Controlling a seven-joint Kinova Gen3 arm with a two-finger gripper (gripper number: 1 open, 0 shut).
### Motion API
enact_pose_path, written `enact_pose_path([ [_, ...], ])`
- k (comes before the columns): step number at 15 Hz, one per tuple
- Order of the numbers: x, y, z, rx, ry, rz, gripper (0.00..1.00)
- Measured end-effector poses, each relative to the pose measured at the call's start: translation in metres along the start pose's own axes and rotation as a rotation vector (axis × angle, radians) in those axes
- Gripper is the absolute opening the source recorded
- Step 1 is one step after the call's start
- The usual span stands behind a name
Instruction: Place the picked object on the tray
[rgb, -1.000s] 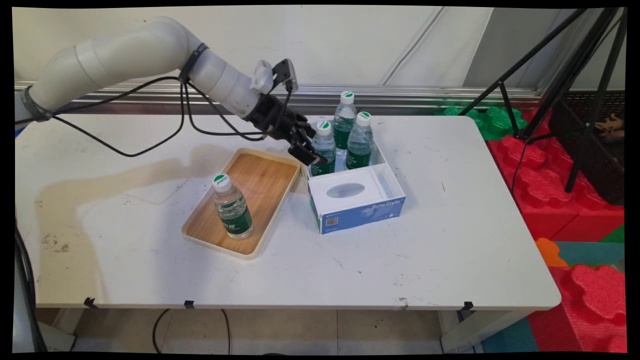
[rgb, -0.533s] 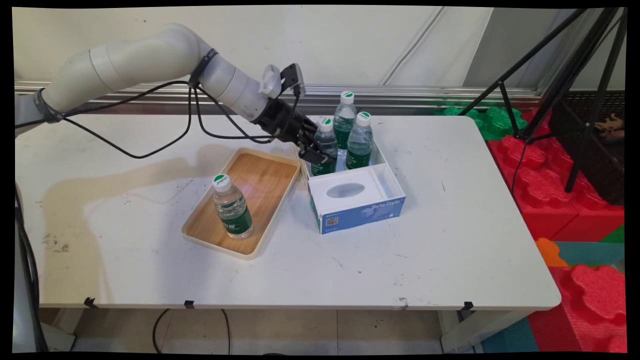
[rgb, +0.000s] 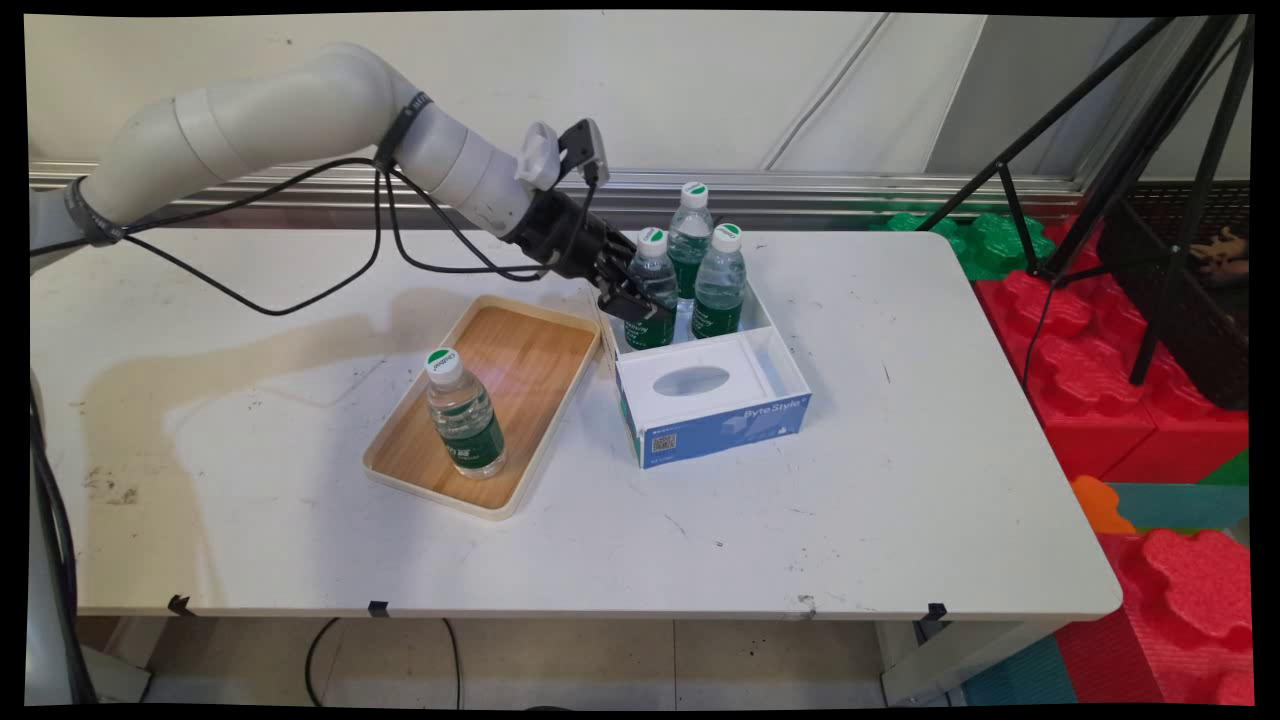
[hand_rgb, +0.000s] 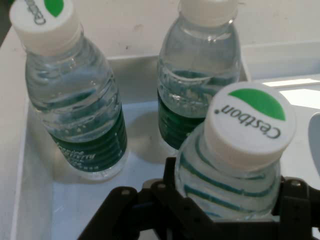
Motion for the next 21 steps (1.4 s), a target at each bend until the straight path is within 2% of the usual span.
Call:
enact_pose_path([
  [7,0.01,0.006,-0.046,0.005,0.066,0.002,0.0],
  [17,0.02,0.012,-0.136,0.014,0.162,0.005,0.0],
  [21,0.016,0.016,-0.176,0.013,0.17,0.019,0.0],
])
